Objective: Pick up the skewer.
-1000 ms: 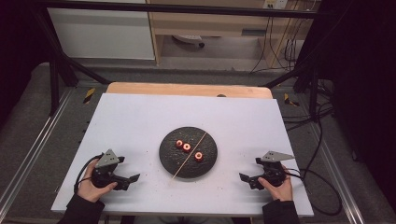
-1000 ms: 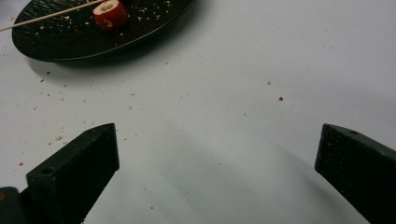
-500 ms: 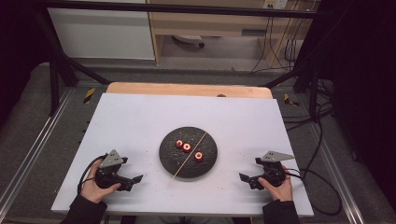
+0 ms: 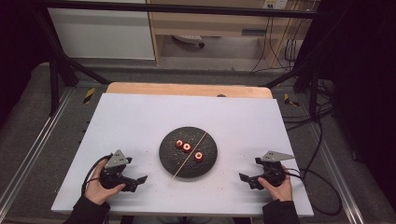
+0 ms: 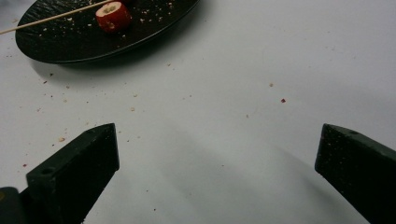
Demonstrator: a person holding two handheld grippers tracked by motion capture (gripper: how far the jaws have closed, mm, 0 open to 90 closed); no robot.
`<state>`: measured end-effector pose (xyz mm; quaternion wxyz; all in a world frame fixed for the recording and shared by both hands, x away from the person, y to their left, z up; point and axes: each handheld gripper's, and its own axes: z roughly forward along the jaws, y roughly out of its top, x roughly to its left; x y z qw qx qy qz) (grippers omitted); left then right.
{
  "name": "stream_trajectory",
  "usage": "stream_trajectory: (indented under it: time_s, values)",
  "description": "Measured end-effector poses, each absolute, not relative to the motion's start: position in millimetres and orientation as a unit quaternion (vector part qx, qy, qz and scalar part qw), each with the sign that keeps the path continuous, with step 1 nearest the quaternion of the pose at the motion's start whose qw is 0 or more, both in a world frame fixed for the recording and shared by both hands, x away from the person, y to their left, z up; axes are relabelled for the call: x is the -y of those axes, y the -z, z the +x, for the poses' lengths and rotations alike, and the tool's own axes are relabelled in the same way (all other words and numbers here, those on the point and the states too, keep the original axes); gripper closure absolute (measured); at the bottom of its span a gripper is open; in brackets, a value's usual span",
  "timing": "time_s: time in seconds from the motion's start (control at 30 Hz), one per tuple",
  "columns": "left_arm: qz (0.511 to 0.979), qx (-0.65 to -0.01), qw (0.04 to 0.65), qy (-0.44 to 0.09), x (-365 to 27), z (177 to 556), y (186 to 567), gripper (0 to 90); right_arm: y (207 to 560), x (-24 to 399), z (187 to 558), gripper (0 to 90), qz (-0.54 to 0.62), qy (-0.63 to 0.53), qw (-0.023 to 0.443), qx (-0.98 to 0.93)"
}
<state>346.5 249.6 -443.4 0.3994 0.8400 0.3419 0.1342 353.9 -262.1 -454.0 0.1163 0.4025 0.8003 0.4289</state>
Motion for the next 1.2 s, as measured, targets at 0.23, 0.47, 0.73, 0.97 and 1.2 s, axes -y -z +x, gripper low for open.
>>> stream_trajectory:
  time_s: [0.23,0.47,0.73,0.97,1.2]
  values:
    - [0.841,-0.341,0.398,-0.135,-240.8,346.3,438.5,4.4,452.6,263.1,353.5,0.6,0.404,-0.432,0.117,-0.798]
    - [0.841,-0.342,0.397,-0.134,-231.0,348.3,431.2,4.7,452.5,262.9,353.6,0.6,0.403,-0.432,0.117,-0.799]
    - [0.847,-0.337,0.389,-0.131,-215.8,352.9,423.9,5.7,452.1,263.5,353.7,0.6,0.401,-0.432,0.118,-0.800]
    - [0.852,-0.335,0.380,-0.128,-199.0,359.1,416.8,7.8,452.7,262.9,354.4,0.5,0.400,-0.430,0.117,-0.801]
    - [0.860,-0.329,0.374,-0.114,-179.6,366.1,411.8,9.5,452.5,262.7,353.7,0.6,0.402,-0.431,0.115,-0.800]
